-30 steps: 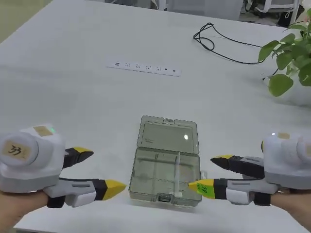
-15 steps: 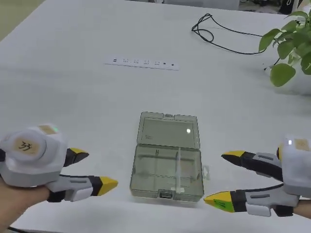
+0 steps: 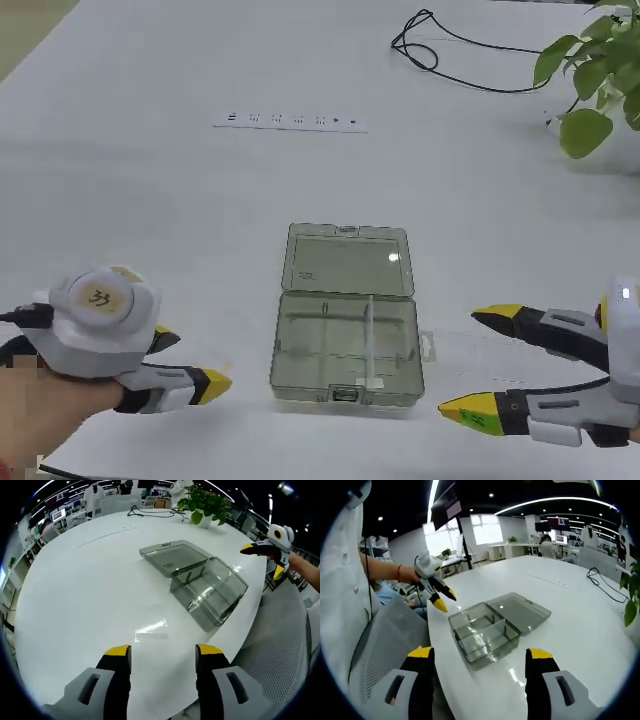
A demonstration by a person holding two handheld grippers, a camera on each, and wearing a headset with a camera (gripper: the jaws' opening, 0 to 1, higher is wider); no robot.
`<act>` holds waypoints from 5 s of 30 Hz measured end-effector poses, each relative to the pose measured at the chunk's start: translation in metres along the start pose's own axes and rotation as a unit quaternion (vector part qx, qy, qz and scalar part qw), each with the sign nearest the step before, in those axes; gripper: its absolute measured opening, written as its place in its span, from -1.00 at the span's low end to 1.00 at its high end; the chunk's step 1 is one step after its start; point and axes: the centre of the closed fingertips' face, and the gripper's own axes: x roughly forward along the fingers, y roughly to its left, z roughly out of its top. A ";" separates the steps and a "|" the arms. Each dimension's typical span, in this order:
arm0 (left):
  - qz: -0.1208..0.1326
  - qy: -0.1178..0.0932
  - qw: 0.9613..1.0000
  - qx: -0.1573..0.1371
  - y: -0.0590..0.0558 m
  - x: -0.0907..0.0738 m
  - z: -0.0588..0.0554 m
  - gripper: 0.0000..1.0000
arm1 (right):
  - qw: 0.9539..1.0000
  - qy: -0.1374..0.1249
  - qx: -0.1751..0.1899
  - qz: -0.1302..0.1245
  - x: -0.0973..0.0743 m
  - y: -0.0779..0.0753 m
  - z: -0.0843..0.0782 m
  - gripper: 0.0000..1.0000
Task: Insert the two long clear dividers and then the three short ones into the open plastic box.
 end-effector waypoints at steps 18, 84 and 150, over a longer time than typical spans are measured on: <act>0.019 0.066 0.998 0.006 0.010 0.024 -0.014 -0.06 | 1.000 -0.017 0.007 -0.013 -0.005 -0.003 0.002 0.45; 0.032 0.098 0.995 0.007 0.016 0.018 -0.015 -0.39 | 1.000 -0.016 -0.009 -0.024 -0.003 0.007 0.015 0.38; -0.152 -0.213 0.955 -0.139 -0.093 -0.045 0.116 -0.40 | 0.987 -0.081 0.131 -0.042 0.054 0.031 0.118 -0.43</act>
